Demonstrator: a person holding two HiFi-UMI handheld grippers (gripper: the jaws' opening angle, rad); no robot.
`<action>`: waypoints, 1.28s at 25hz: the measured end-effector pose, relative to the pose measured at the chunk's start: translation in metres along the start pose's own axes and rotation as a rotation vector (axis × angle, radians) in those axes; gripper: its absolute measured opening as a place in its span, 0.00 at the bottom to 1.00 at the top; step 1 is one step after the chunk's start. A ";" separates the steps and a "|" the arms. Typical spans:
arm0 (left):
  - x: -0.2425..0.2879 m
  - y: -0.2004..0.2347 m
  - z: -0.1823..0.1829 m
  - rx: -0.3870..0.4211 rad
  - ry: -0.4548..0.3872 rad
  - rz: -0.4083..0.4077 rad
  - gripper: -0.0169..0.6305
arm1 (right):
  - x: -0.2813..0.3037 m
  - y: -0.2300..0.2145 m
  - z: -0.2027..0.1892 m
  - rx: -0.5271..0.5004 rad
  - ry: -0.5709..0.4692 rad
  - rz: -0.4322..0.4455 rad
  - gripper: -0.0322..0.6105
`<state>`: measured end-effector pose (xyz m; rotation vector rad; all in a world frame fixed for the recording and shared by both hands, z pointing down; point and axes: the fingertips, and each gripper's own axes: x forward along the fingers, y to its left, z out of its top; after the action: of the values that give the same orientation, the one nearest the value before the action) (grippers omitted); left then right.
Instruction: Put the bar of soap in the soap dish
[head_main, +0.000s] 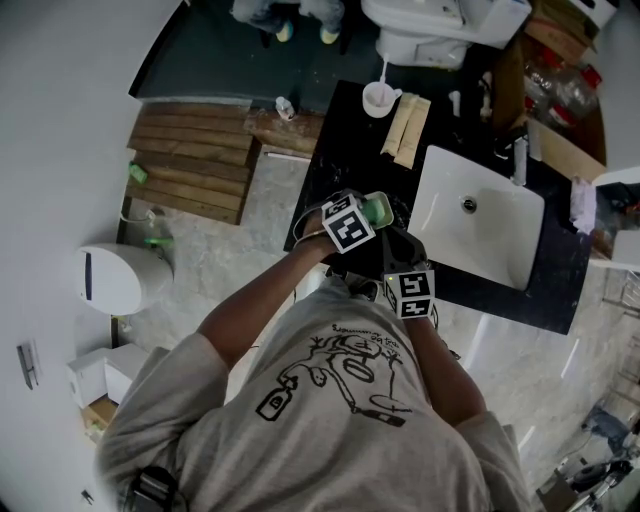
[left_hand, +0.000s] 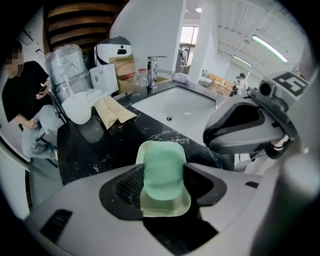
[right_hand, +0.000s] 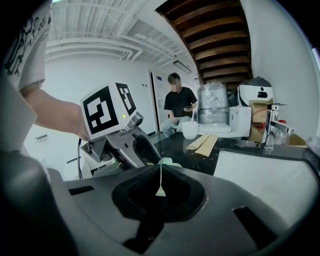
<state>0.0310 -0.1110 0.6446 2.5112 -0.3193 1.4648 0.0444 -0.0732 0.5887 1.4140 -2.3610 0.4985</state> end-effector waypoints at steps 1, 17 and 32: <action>0.000 0.000 0.000 0.007 0.005 0.001 0.41 | 0.000 0.000 0.000 0.001 0.000 0.001 0.09; 0.007 0.001 -0.004 0.099 0.131 0.047 0.41 | -0.002 0.003 -0.001 0.006 -0.005 0.007 0.09; 0.011 0.000 -0.007 0.123 0.177 0.048 0.41 | -0.006 0.003 -0.002 0.012 -0.013 0.001 0.09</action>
<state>0.0310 -0.1100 0.6577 2.4584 -0.2676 1.7613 0.0445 -0.0662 0.5870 1.4260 -2.3727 0.5056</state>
